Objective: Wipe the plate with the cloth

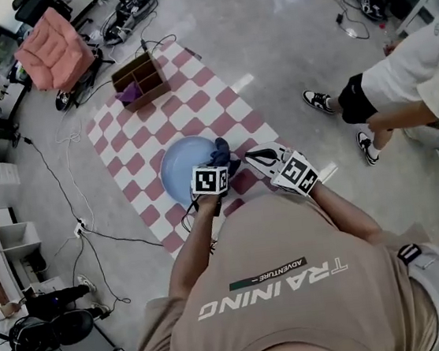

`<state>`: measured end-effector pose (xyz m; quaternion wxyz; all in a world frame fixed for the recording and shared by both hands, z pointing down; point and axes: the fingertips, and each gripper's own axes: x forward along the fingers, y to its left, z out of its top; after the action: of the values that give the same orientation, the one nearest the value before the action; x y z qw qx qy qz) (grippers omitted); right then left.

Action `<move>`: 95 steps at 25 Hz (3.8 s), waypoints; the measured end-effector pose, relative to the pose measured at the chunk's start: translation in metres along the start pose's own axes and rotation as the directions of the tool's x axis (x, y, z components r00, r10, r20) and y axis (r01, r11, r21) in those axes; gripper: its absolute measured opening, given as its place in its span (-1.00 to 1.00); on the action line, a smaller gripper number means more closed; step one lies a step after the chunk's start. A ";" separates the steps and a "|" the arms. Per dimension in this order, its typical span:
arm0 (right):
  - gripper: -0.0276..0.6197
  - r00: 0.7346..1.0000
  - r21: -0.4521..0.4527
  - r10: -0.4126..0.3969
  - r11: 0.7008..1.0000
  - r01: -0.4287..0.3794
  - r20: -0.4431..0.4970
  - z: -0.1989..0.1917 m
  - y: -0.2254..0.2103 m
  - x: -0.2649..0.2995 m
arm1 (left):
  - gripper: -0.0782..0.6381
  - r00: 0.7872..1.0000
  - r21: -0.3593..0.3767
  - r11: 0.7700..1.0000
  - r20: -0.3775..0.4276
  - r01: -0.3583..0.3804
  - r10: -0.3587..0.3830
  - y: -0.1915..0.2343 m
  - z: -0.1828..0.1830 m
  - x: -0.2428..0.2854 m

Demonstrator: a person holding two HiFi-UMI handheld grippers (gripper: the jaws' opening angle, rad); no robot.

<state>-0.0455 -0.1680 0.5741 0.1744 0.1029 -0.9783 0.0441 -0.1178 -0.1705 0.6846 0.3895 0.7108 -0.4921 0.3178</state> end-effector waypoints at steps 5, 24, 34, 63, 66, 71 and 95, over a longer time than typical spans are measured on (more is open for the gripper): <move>-0.86 0.998 0.019 -0.063 0.998 0.063 0.002 -0.003 -0.020 -0.012 | -0.37 1.000 -0.036 0.999 0.019 -0.014 0.015 0.024 0.032 0.007; -0.86 1.000 -0.039 -0.003 0.999 0.002 -0.023 0.017 -0.014 -0.008 | -0.37 0.967 -0.080 0.992 0.225 -0.101 0.116 0.089 0.076 -0.035; -0.86 0.980 -0.121 0.195 0.973 -0.199 -0.041 0.037 0.030 0.037 | -0.38 0.877 -0.273 0.944 0.386 -0.187 0.286 0.094 0.008 -0.163; -0.86 0.963 -0.132 0.260 0.955 -0.267 -0.070 0.024 0.108 0.058 | -0.38 0.911 -0.553 0.803 0.177 -0.222 0.373 0.092 -0.212 -0.164; -0.86 0.970 -0.126 0.231 0.963 -0.239 -0.072 0.022 0.101 0.052 | -0.36 0.928 -0.531 0.816 0.134 -0.229 0.348 0.088 -0.224 -0.141; -0.86 0.977 -0.116 0.199 0.972 -0.206 -0.071 0.019 0.091 0.043 | -0.11 0.927 -0.487 0.821 0.061 -0.297 0.371 0.087 -0.232 -0.128; -0.86 0.983 -0.192 0.184 0.964 -0.182 -0.006 0.053 0.069 0.032 | -0.55 0.658 -0.373 0.862 0.560 -0.343 0.504 0.062 -0.060 -0.281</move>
<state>-0.1078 -0.1134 0.5320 0.1728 -0.0049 -0.9843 -0.0349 -0.2686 -0.0047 0.4949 0.1935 0.5883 -0.7812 0.0778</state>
